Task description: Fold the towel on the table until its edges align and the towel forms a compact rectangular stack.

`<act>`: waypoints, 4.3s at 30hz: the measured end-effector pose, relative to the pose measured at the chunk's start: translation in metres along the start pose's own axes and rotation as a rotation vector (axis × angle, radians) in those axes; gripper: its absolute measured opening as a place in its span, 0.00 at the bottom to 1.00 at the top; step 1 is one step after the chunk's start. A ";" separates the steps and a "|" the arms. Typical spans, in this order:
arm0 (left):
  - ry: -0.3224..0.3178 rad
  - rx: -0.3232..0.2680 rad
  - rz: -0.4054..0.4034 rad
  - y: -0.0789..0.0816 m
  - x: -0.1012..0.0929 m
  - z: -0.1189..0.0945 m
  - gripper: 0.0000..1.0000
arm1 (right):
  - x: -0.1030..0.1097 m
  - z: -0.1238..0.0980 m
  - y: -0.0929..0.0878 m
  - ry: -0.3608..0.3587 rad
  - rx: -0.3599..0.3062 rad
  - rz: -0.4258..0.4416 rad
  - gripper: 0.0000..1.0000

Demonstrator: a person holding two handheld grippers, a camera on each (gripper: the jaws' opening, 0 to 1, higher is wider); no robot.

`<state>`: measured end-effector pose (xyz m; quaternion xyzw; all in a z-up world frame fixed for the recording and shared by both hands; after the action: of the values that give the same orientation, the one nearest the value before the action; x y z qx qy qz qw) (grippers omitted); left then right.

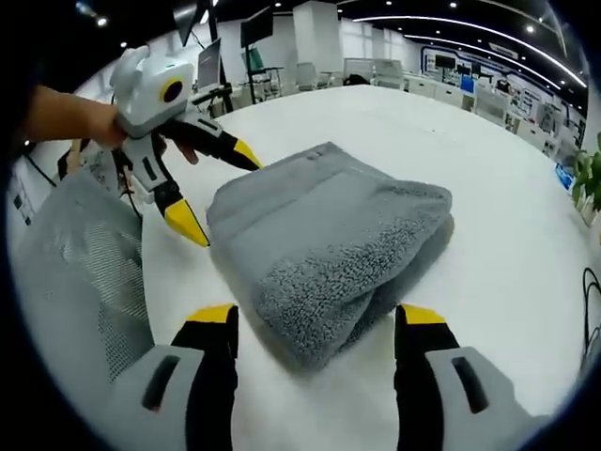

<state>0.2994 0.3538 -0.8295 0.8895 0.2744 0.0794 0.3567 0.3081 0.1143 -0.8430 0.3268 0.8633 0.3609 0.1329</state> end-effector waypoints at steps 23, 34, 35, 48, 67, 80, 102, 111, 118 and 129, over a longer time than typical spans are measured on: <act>0.008 0.045 -0.001 0.013 0.019 0.024 0.66 | -0.009 0.010 0.008 -0.058 0.020 -0.001 0.57; 0.042 0.035 -0.019 0.024 0.038 0.031 0.66 | -0.035 0.023 0.024 -0.078 0.038 -0.015 0.54; 0.043 0.038 -0.020 0.025 0.040 0.032 0.66 | -0.036 0.024 0.026 -0.078 0.039 -0.016 0.54; 0.064 0.078 0.024 0.045 0.071 0.042 0.65 | -0.057 0.040 0.040 -0.097 0.029 0.005 0.54; 0.126 0.070 0.003 0.050 0.085 0.042 0.68 | -0.071 0.041 0.051 -0.116 0.018 -0.023 0.53; 0.212 -0.007 0.006 0.052 0.083 0.012 0.81 | -0.073 0.024 0.061 -0.157 -0.116 0.033 0.72; 0.310 -0.103 -0.047 0.054 0.078 -0.025 1.00 | -0.063 0.004 0.070 -0.218 -0.221 0.084 0.99; 0.310 -0.148 -0.050 0.050 0.067 -0.039 1.00 | -0.058 -0.011 0.064 -0.243 -0.235 0.107 0.99; 0.303 -0.134 -0.031 0.041 0.060 -0.043 0.99 | -0.048 -0.020 0.058 -0.240 -0.228 0.105 0.99; 0.310 -0.171 -0.053 0.032 0.037 -0.056 0.99 | -0.032 -0.041 0.050 -0.259 -0.235 0.104 0.99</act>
<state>0.3251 0.3878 -0.7689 0.8253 0.3417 0.2294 0.3865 0.3365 0.0977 -0.7790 0.3969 0.7727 0.4206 0.2616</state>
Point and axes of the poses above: the point that each gripper's makers call its tool centre point, and the gripper's own axes: z roughly forward along the fingers, x roughly to its left, y roughly out of its top, the point moved 10 cm from there along -z, roughly backward along the fingers, and after that the axes turned 6 degrees about -y, right-handed, at the moved point
